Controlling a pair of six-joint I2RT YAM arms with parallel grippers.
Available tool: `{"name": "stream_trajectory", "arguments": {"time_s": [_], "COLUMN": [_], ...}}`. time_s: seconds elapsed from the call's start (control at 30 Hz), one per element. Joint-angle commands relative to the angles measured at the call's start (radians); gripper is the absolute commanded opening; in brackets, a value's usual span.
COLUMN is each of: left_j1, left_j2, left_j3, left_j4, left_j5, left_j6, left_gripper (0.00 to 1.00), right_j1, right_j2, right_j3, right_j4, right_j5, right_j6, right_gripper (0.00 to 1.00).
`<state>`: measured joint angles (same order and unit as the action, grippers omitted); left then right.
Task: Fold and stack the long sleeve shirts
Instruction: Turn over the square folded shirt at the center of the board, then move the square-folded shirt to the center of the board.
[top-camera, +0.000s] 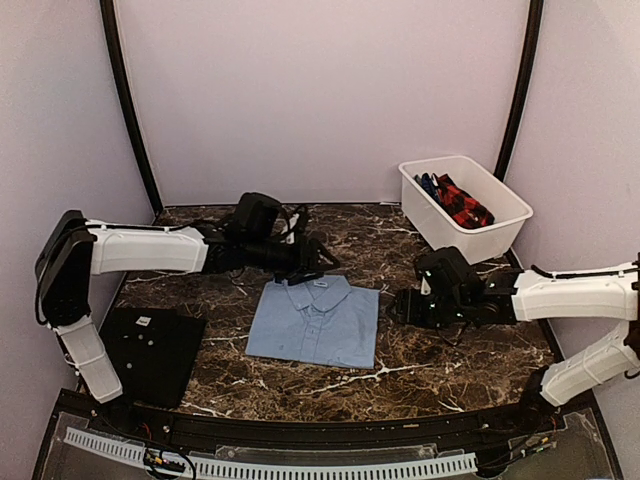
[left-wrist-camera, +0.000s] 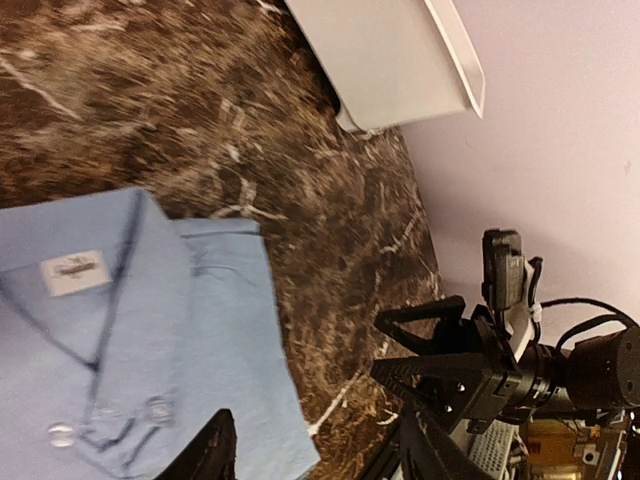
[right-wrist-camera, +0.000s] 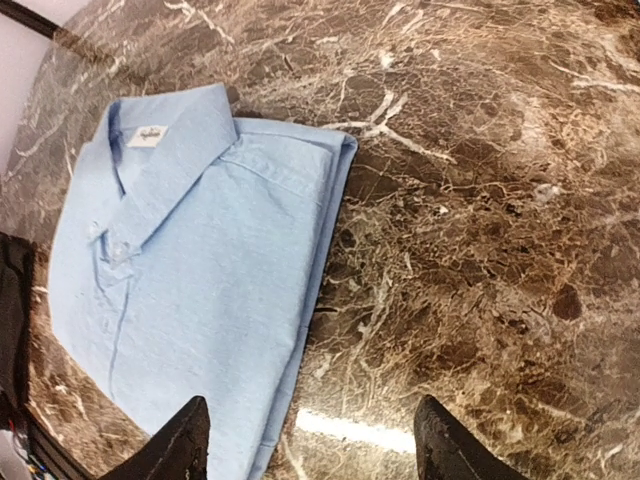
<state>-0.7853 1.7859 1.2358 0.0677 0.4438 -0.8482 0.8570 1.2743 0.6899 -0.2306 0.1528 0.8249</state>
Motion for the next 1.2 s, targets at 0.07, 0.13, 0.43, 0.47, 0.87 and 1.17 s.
{"name": "stream_trajectory", "arguments": {"time_s": [0.07, 0.13, 0.43, 0.47, 0.87, 1.17], "left_j1": [0.172, 0.212, 0.238, 0.238, 0.205, 0.076], "left_j2": [-0.205, -0.232, -0.186, -0.184, -0.137, -0.111], "left_j3": [-0.281, -0.336, -0.412, -0.414, -0.409, -0.373], "left_j4": [-0.145, -0.163, -0.157, -0.153, -0.157, -0.14], "left_j5": [-0.107, -0.101, -0.037, -0.037, -0.073, -0.11], "left_j6": [0.136, 0.167, 0.218, 0.217, 0.216, 0.143], "left_gripper": [0.53, 0.53, 0.52, 0.51, 0.38, 0.34], "right_j1": [-0.004, -0.004, -0.003, -0.004, -0.005, -0.069], "right_j2": [0.163, 0.212, 0.369, 0.379, 0.431, 0.342], "right_j3": [0.106, 0.121, 0.167, 0.168, 0.163, 0.084], "right_j4": [0.027, 0.043, 0.099, 0.105, 0.129, 0.078], "right_j5": [-0.024, -0.028, -0.064, -0.067, -0.086, -0.059], "right_j6": [-0.046, -0.047, -0.042, -0.041, -0.038, -0.074], "right_gripper": [0.59, 0.57, 0.51, 0.51, 0.26, 0.0]}}
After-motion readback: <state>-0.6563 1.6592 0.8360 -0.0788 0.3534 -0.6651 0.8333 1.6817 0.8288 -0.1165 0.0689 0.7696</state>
